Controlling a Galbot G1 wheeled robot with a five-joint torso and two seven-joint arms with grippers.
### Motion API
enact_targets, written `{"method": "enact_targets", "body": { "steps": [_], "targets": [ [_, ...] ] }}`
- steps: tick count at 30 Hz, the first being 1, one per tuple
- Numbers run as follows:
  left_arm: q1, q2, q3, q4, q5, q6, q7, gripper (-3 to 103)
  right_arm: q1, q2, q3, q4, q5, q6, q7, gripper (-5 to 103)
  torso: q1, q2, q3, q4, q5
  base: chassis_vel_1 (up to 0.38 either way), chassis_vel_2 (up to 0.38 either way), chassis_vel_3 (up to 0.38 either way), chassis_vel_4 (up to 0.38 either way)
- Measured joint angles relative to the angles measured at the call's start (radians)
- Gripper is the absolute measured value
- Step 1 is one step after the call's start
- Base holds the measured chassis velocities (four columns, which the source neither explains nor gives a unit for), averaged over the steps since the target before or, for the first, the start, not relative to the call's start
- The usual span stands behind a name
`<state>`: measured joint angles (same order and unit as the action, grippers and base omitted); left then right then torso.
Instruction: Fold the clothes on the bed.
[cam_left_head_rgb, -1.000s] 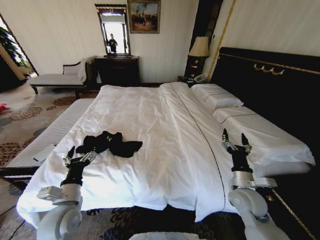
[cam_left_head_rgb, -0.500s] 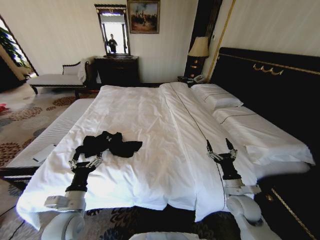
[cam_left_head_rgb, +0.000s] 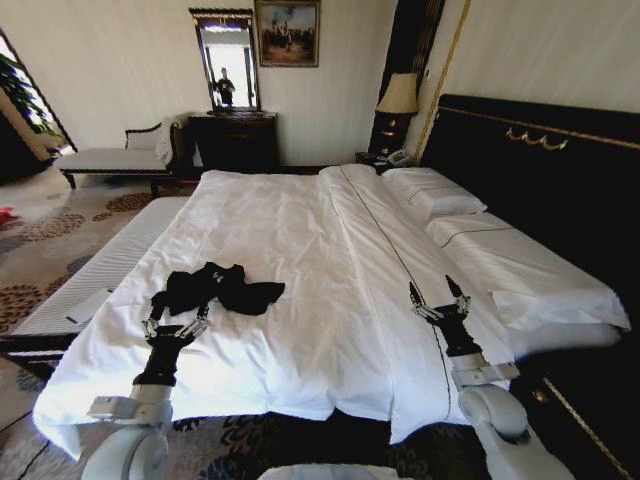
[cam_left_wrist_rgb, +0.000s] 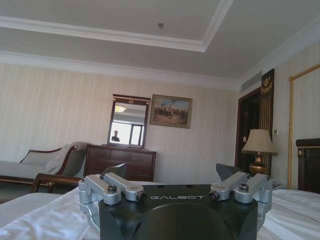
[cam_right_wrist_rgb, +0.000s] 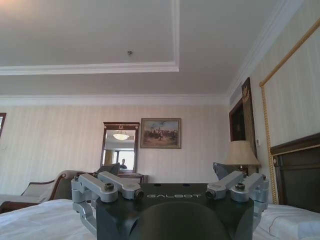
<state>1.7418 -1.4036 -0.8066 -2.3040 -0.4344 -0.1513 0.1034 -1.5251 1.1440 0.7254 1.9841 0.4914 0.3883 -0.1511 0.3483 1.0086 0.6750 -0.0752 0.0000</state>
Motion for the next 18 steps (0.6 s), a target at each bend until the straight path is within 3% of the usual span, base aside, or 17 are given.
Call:
{"method": "enact_targets", "body": {
  "steps": [18],
  "targets": [
    [-0.014, -0.013, 0.010, 0.024, 0.024, 0.002, -0.020, 100, 0.011, 0.025, 0.002, -0.013, 0.000, -0.013, 0.031, 100, 0.000, 0.000, 0.000, 0.0000, 0.0000, 0.000, 0.000, 0.000, 0.000]
  ]
}}
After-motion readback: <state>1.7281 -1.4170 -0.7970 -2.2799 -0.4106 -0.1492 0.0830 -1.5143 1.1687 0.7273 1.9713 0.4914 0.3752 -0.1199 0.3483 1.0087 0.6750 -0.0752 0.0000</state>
